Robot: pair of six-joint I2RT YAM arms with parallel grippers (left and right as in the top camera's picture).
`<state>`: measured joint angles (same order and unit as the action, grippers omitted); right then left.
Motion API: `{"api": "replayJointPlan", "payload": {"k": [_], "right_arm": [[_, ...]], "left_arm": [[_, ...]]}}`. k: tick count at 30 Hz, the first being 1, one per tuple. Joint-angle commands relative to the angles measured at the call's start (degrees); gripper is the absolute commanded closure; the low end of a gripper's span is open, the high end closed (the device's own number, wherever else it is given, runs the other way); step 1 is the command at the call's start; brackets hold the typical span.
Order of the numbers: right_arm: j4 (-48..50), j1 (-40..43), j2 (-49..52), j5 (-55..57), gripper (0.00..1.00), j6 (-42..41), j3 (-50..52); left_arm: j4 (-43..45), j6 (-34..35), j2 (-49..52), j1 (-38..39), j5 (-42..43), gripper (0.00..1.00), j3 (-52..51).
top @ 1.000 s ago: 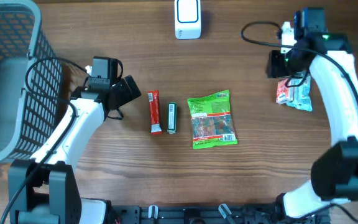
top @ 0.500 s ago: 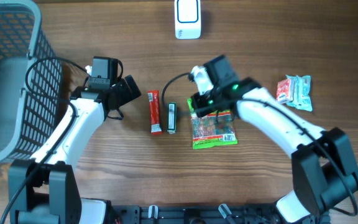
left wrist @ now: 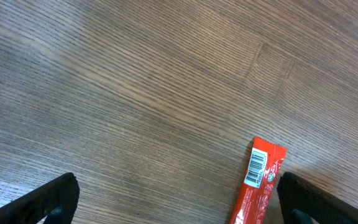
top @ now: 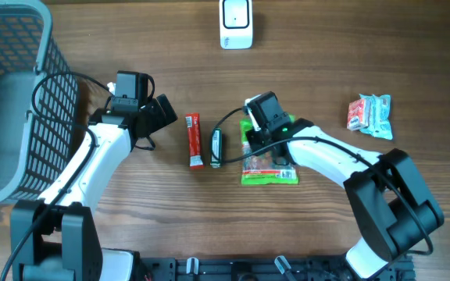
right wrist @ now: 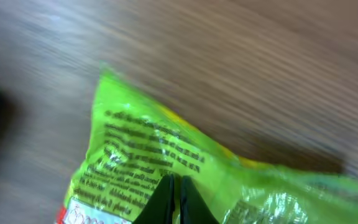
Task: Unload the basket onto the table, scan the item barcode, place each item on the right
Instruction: 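Reach the right gripper to the green snack bag and grasp it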
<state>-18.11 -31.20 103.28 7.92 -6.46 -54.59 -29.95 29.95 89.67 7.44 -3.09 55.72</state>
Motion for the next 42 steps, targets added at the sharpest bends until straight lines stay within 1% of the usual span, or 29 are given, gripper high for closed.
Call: {"api": "replayJointPlan", "payload": {"k": [1,3,4,5,6,7,9,10,12,14,17,19,20,22,25,26,30,32,33,36,39,42], "right_arm": [[-5.8,3.8,1.1,15.2,0.96,-7.6,0.0],[-9.5,5.7,0.1,13.1,0.96,-8.1,-1.3],[-13.1,7.0,-0.8,11.3,0.95,-9.2,-2.7],[-15.9,7.8,-1.7,7.8,0.92,-9.0,-4.2],[-17.4,8.3,-2.6,3.1,0.86,-7.3,-5.6],[-18.6,8.3,-3.6,-2.0,0.82,-3.6,-7.0],[-20.9,8.3,-5.4,-9.6,0.76,1.9,-9.4],[-22.7,8.3,-6.4,-12.3,0.73,3.0,-10.8],[-27.9,8.3,-9.2,-16.4,0.6,3.3,-14.2],[-30.8,8.3,-11.2,-18.0,0.52,3.3,-14.8],[-36.1,7.3,-11.6,-22.4,0.53,3.0,-14.1],[-36.5,5.5,-11.6,-23.0,0.6,3.0,-12.1],[-36.1,4.1,-11.3,-22.8,0.66,3.0,-10.6],[-35.2,2.1,-10.7,-20.8,0.72,-0.5,-7.8],[-35.1,0.0,-9.6,-13.0,0.75,-8.9,-3.2],[-35.1,0.0,-9.6,-10.9,0.77,-11.5,-2.0],[-36.3,0.0,-9.6,-8.8,0.88,-14.8,-1.0],[-37.5,0.0,-9.6,-8.7,0.9,-15.7,-1.0],[-38.8,0.0,-9.6,-8.7,0.93,-16.7,-1.0],[-39.1,0.0,-9.6,-8.5,0.96,-17.8,0.3],[-35.3,0.0,-9.6,-4.9,0.96,-20.0,3.7],[-30.9,0.0,-9.6,-4.9,0.96,-20.6,5.6]], "left_arm": [[0.1,0.8,-0.5,-0.2,0.3,0.0,0.1],[0.1,0.8,-0.5,-0.2,0.3,0.0,0.1],[0.1,0.8,-0.5,-0.2,0.3,0.0,0.1],[0.1,0.8,-0.5,-0.2,0.3,0.0,0.1],[0.1,0.8,-0.5,-0.2,0.3,0.0,0.1],[0.1,0.8,-0.5,-0.2,0.3,0.0,0.1],[0.1,0.8,-0.5,-0.2,0.3,0.0,0.1],[0.1,0.8,-0.5,-0.2,0.3,0.0,0.1],[0.1,0.8,-0.5,-0.2,0.3,0.0,0.1],[0.1,0.7,-0.5,-0.2,0.3,0.0,0.1],[0.1,0.8,-0.5,-0.2,0.3,0.0,0.1],[0.1,0.8,-0.5,-0.2,0.3,0.0,0.1],[0.1,0.8,-0.5,-0.2,0.3,0.0,0.1],[0.1,0.8,-0.5,-0.2,0.3,0.0,0.1],[0.1,0.8,-0.5,-0.2,0.3,0.0,0.1],[0.1,0.7,-0.5,-0.2,0.3,0.0,0.1],[0.1,0.7,-0.5,-0.2,0.3,0.0,0.1],[0.1,0.8,-0.5,-0.2,0.3,0.0,0.1],[0.1,0.7,-0.5,-0.2,0.3,0.0,0.1],[0.1,0.8,-0.5,-0.2,0.3,0.0,0.1],[0.1,0.7,-0.5,-0.2,0.3,0.0,0.1],[0.1,0.8,-0.5,-0.2,0.3,0.0,0.1]]}}
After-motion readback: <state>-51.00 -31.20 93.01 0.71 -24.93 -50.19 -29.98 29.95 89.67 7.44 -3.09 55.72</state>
